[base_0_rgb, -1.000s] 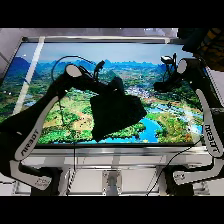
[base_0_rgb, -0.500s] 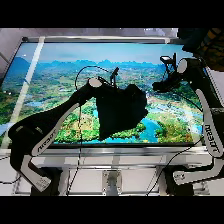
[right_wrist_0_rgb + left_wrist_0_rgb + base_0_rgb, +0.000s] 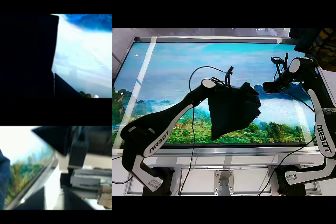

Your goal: Fold the clothes and pants, and hang the long-sleeved shirts on hangers.

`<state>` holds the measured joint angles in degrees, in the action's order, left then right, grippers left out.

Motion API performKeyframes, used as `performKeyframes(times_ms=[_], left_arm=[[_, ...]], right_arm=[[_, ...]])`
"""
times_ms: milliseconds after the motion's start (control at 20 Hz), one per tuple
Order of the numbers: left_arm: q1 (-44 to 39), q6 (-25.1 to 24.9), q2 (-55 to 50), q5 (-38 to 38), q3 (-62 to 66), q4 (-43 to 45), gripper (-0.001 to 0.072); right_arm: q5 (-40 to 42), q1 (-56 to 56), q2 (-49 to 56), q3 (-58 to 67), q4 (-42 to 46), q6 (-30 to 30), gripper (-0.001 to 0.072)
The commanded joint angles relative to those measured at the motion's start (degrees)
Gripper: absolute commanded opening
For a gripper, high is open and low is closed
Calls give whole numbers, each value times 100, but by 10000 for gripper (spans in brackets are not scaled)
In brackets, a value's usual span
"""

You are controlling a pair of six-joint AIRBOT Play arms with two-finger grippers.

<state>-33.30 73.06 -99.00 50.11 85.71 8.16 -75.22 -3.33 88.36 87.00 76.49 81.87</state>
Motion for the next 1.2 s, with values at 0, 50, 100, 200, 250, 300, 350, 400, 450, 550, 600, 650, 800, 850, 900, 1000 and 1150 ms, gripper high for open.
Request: performKeyframes(times_ms=[0, 50, 100, 200, 250, 300, 350, 400, 450, 550, 600, 650, 800, 850, 900, 1000, 1150], left_arm=[[564, -166, 409, 313, 4, 494, 14], [741, -2, 612, 334, 4, 1049, 13], [876, 420, 802, 378, 4, 1816, 13], [994, 1556, 1058, 680, 2, 3720, 13], [986, 2052, 1108, 977, 2, 4586, 13], [942, 2378, 1106, 1375, 2, 5246, 13], [879, 2448, 1084, 1714, -13, 5665, 13], [793, 2446, 1064, 1902, -31, 5899, 13], [697, 2446, 1064, 1915, -76, 6046, 13], [498, 2450, 1003, 1821, -96, 6339, 13], [424, 2452, 949, 1788, -96, 6470, 14], [376, 2490, 879, 1792, -96, 6564, 13], [358, 2605, 647, 1810, -118, 6640, 14], [358, 2603, 584, 1810, -127, 6642, 14], [358, 2603, 505, 1810, -127, 6642, 14], [358, 2601, 385, 1808, -129, 6645, 14], [369, 2597, 271, 1805, -129, 6673, 14]], right_arm=[[498, -120, 0, 4, -1147, -55, 13], [599, -278, 2, 4, -1241, -57, 14], [686, -481, 7, 0, -1213, -57, 13], [981, -931, 52, -2, -1113, -50, 13], [1128, -1119, 111, -2, -1108, -22, 13], [1235, -1290, 197, 0, -1060, 59, 13], [1250, -1412, 304, 0, -968, 177, 13], [1202, -1467, 411, 0, -905, 284, 13], [1108, -1495, 529, 0, -901, 339, 13], [861, -1497, 743, -2, -920, 470, 13], [678, -1499, 833, -2, -920, 470, 13], [476, -1504, 916, -9, -914, 468, 13], [-55, -1502, 1001, -157, -892, 376, 13], [-409, -1502, 1001, -175, -861, 214, 13], [-813, -1502, 997, -173, -833, 74, 13], [-1598, -1491, 916, -177, -638, -127, 13], [-2212, -1491, 490, -184, 94, -160, 13]])
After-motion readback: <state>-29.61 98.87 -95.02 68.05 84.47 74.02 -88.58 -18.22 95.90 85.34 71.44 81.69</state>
